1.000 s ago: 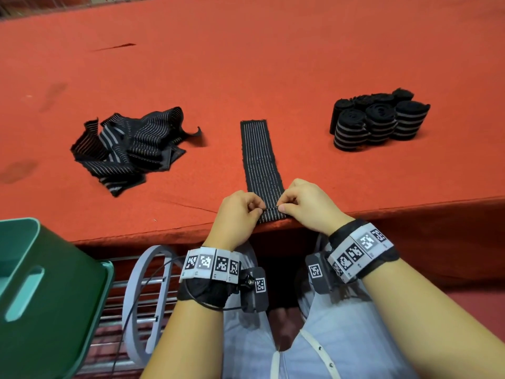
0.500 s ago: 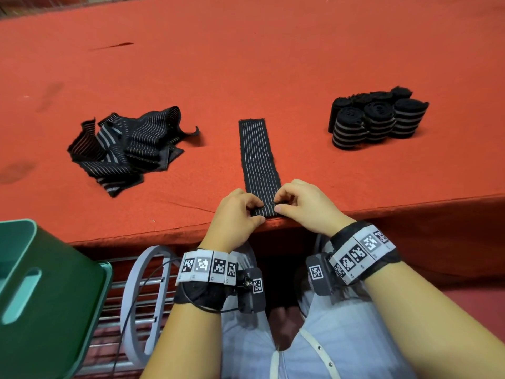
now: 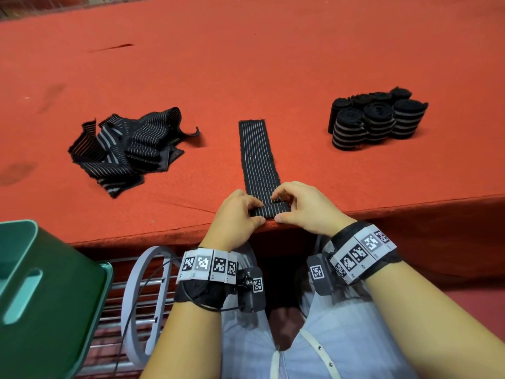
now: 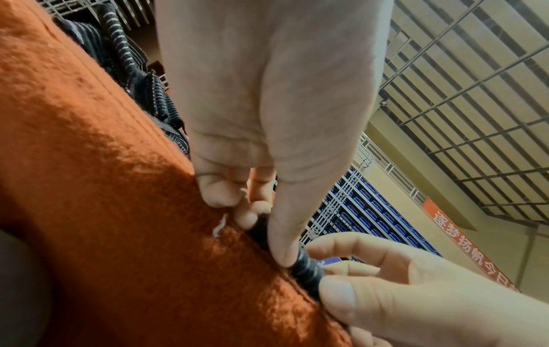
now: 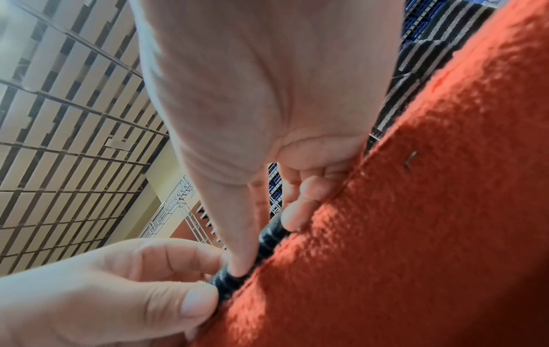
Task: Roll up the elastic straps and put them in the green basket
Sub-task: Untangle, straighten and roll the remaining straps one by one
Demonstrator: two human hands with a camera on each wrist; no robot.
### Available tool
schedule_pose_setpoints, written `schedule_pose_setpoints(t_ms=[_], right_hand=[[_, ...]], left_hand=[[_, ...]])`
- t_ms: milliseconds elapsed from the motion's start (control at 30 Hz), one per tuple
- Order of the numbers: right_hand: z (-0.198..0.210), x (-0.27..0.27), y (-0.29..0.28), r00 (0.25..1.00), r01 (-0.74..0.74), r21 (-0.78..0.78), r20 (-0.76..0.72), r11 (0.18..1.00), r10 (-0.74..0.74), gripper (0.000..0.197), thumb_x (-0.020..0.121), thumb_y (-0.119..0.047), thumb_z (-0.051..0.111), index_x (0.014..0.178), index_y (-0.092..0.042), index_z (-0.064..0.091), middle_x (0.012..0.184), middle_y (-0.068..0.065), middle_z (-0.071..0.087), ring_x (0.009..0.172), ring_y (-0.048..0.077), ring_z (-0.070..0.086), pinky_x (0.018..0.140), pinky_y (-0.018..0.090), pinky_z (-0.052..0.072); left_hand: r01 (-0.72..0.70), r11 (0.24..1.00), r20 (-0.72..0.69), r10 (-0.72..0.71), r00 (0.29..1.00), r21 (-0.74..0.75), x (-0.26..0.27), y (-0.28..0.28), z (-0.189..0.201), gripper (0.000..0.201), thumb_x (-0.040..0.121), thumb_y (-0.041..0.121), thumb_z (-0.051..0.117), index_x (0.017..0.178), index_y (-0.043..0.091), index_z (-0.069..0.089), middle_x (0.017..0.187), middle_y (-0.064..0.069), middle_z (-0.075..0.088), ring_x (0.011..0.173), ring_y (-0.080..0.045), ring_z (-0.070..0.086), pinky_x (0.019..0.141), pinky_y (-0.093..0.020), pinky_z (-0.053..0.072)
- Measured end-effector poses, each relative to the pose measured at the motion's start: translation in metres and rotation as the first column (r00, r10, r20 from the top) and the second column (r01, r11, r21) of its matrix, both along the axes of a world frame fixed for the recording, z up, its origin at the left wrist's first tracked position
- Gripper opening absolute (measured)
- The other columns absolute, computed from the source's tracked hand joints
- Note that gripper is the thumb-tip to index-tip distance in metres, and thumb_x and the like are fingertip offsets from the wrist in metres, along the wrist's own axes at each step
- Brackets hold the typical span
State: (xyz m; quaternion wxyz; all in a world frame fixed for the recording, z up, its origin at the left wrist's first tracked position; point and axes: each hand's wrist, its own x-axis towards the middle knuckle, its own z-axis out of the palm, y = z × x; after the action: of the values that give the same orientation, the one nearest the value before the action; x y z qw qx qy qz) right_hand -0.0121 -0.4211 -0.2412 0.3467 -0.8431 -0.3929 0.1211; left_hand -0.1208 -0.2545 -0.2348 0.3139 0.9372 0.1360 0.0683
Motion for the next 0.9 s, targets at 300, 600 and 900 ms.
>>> schedule_pose_setpoints(t_ms=[300,600,900], right_hand=[[-0.001,0.002,0.004,0.999,0.000,0.021,0.035,1.000,-0.001,0.028,0.082,-0.018,0.077,0.106,-0.027,0.067,0.096,-0.013,0.052,0.074,0.005,0.053,0.081,0.031,0.048],[-0.002,0.003,0.010,0.998,0.048,0.030,0.042,0.998,-0.049,0.022,0.092,-0.025,0.066,0.112,-0.028,0.072,0.098,-0.006,0.061,0.089,0.012,0.054,0.088,0.036,0.045],[0.009,0.005,0.008,0.996,0.063,0.028,-0.066,0.998,-0.062,0.006,0.092,-0.023,0.065,0.095,-0.027,0.068,0.078,-0.010,0.064,0.076,0.007,0.060,0.072,0.029,0.045]], left_hand=[[-0.043,0.994,0.067,0.049,0.997,-0.098,0.000,0.005,-0.001,0.021,0.085,0.019,0.074,0.102,0.024,0.063,0.094,0.001,0.061,0.082,-0.014,0.055,0.081,-0.032,0.047],[-0.100,0.987,0.078,0.110,0.991,-0.125,0.007,0.006,-0.002,0.006,0.092,0.023,0.065,0.086,0.021,0.064,0.080,0.005,0.061,0.076,-0.019,0.059,0.079,-0.045,0.053],[-0.115,0.962,0.029,0.125,0.992,-0.247,0.005,0.007,0.004,0.012,0.092,0.022,0.063,0.081,0.023,0.058,0.067,0.002,0.062,0.063,-0.023,0.065,0.064,-0.051,0.058]])
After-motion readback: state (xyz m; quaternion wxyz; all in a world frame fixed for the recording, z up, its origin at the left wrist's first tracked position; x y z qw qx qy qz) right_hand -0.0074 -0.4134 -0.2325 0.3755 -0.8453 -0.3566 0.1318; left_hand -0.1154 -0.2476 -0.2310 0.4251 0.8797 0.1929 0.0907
